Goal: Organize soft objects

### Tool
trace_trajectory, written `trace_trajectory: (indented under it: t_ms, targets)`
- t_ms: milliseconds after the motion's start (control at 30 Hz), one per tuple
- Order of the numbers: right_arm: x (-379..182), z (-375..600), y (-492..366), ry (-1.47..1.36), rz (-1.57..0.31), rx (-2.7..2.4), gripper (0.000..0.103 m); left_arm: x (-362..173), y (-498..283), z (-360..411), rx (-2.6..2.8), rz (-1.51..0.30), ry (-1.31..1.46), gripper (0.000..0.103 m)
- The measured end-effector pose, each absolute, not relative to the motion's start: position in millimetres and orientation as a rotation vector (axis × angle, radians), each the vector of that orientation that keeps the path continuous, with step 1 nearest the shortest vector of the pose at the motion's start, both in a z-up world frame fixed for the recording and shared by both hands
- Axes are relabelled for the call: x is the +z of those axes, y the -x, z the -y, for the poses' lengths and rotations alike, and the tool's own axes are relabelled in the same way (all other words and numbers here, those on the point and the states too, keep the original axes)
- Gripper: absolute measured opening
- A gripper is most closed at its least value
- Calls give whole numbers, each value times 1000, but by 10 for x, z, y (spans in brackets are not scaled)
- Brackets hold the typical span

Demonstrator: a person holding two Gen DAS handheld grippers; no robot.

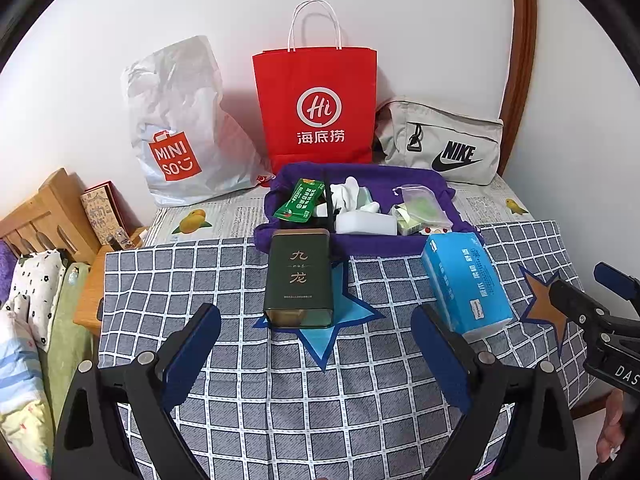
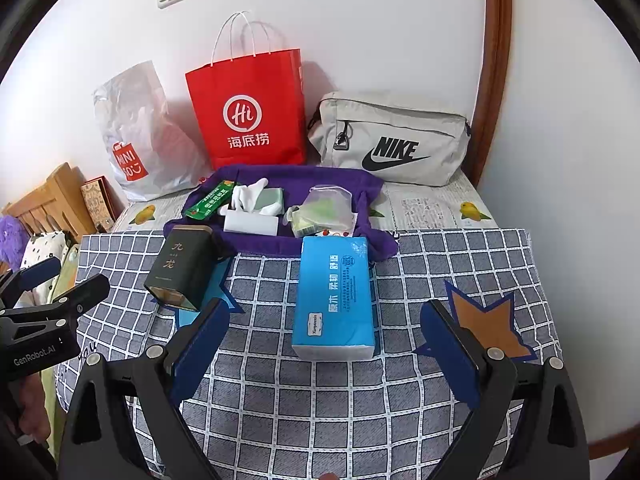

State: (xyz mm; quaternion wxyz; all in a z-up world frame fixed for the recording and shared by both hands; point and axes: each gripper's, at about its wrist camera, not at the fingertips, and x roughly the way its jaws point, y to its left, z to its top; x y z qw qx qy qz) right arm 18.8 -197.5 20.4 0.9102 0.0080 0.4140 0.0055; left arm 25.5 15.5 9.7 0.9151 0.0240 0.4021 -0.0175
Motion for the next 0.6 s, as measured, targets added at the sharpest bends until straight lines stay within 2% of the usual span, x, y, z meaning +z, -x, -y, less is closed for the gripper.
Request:
trace_trajectory:
  t_ms: [600]
  targets:
    - [215,1979,-183,-13,-855,13,95,97,-250,-145,-31,-826,-51,96]
